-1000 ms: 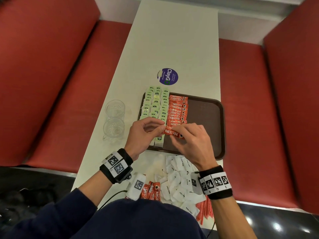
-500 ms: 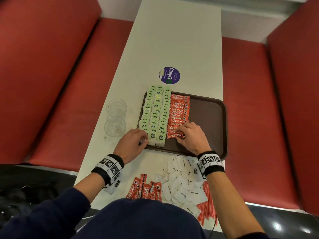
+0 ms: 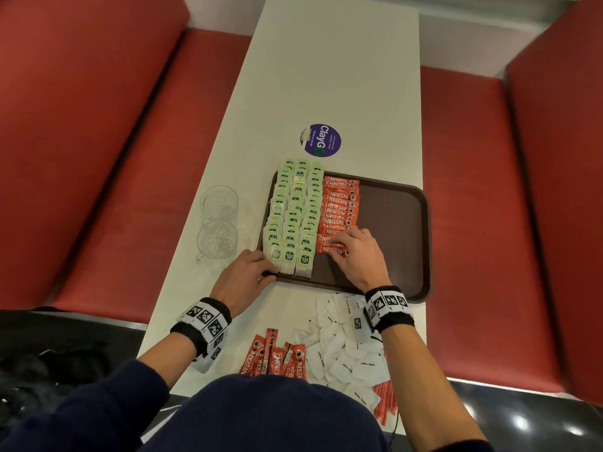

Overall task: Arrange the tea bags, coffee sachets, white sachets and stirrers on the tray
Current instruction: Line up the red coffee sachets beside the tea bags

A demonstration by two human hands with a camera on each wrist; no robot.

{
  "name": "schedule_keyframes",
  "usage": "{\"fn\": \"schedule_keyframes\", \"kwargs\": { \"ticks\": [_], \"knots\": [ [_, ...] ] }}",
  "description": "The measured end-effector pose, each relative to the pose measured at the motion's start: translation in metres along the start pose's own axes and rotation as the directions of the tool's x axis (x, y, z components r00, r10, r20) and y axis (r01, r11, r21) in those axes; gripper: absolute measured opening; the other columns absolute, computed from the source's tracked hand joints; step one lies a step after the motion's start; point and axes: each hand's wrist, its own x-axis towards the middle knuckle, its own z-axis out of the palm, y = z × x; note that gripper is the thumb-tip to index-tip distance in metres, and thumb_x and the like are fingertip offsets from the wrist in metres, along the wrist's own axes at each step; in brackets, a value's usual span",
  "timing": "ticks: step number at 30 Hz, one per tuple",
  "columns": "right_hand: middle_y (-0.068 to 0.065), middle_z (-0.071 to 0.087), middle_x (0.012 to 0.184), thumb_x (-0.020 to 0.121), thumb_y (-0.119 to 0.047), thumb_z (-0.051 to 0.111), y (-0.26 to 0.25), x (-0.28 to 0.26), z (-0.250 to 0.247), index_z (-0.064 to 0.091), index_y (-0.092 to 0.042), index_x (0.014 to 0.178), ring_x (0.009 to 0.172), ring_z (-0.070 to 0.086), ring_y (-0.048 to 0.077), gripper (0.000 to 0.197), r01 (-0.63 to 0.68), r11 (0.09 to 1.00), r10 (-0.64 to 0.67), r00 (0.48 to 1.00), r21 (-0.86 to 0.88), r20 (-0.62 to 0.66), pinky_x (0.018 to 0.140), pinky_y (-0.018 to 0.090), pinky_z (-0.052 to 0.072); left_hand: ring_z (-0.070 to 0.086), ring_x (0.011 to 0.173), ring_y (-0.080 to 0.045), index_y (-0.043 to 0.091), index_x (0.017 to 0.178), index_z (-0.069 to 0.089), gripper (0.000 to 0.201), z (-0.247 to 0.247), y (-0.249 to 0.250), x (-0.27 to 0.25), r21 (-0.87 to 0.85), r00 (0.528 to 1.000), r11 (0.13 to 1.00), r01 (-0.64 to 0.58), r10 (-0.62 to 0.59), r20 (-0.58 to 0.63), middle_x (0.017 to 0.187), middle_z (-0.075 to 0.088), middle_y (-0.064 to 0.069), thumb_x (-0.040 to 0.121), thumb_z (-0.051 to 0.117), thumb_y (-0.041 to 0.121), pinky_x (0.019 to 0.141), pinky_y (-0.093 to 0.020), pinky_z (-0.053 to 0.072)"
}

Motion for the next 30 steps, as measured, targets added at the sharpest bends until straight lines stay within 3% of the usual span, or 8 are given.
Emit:
{"fn": "schedule_keyframes", "kwargs": {
  "ticks": [13, 21, 25, 28, 30],
  "knots": [
    [0.001, 0.063, 0.134, 0.096, -0.032, 0.082, -0.008, -0.003, -0.002, 0.072, -0.022, 0.134, 0.12, 0.054, 0.025, 0.041, -0.074, 0.996, 0.078, 0.994, 0.048, -0.072, 0.098, 0.042, 0.055, 0.06, 0.101, -0.021, 0.016, 0.11, 0.082, 0.014, 0.0, 0.004, 0.001, -0.023, 1.0, 1.0, 0.015, -0.015, 0.009, 0.107, 0.07, 0.002, 0.096, 0.081, 0.019, 0.08, -0.037, 0.055],
    [0.002, 0.063, 0.137, 0.098, -0.036, 0.08, -0.013, 0.0, -0.005, 0.072, -0.02, 0.137, 0.12, 0.054, 0.026, 0.043, -0.059, 0.997, 0.062, 0.996, 0.042, -0.069, 0.099, 0.049, 0.056, 0.059, 0.098, -0.019, 0.016, 0.106, 0.082, 0.01, -0.003, 0.007, 0.005, -0.033, 1.0, 0.999, 0.006, -0.005, 0.003, 0.104, 0.07, 0.004, 0.097, 0.079, 0.02, 0.081, -0.039, 0.056],
    [-0.001, 0.065, 0.132, 0.1, -0.038, 0.076, -0.039, -0.016, -0.027, 0.072, -0.023, 0.134, 0.118, 0.054, 0.021, 0.037, 0.0, 0.986, 0.024, 0.989, 0.169, -0.143, 0.095, 0.038, 0.053, 0.062, 0.091, -0.017, 0.018, 0.106, 0.081, 0.01, -0.018, 0.014, -0.003, -0.089, 0.999, 0.995, -0.035, 0.032, -0.043, 0.098, 0.071, 0.005, 0.101, 0.076, 0.025, 0.079, -0.036, 0.055],
    [-0.007, 0.067, 0.127, 0.101, -0.041, 0.076, -0.071, -0.045, -0.042, 0.071, -0.028, 0.133, 0.118, 0.059, 0.015, 0.035, 0.13, 0.963, -0.137, 0.991, 0.237, 0.01, 0.096, 0.038, 0.054, 0.065, 0.08, -0.007, 0.025, 0.105, 0.08, 0.01, -0.029, 0.018, -0.02, -0.144, 0.998, 0.989, -0.013, 0.021, 0.054, 0.09, 0.072, 0.012, 0.102, 0.073, 0.031, 0.077, -0.036, 0.058],
    [-0.009, 0.066, 0.128, 0.099, -0.043, 0.078, -0.09, -0.07, -0.04, 0.068, -0.034, 0.136, 0.119, 0.061, 0.015, 0.039, 0.269, 0.943, -0.309, 0.925, 0.194, 0.221, 0.095, 0.042, 0.057, 0.065, 0.078, -0.003, 0.03, 0.103, 0.078, 0.011, -0.034, 0.015, -0.035, -0.112, 0.984, 0.993, 0.038, -0.018, 0.176, 0.087, 0.071, 0.015, 0.101, 0.073, 0.04, 0.077, -0.037, 0.059]
  ]
}}
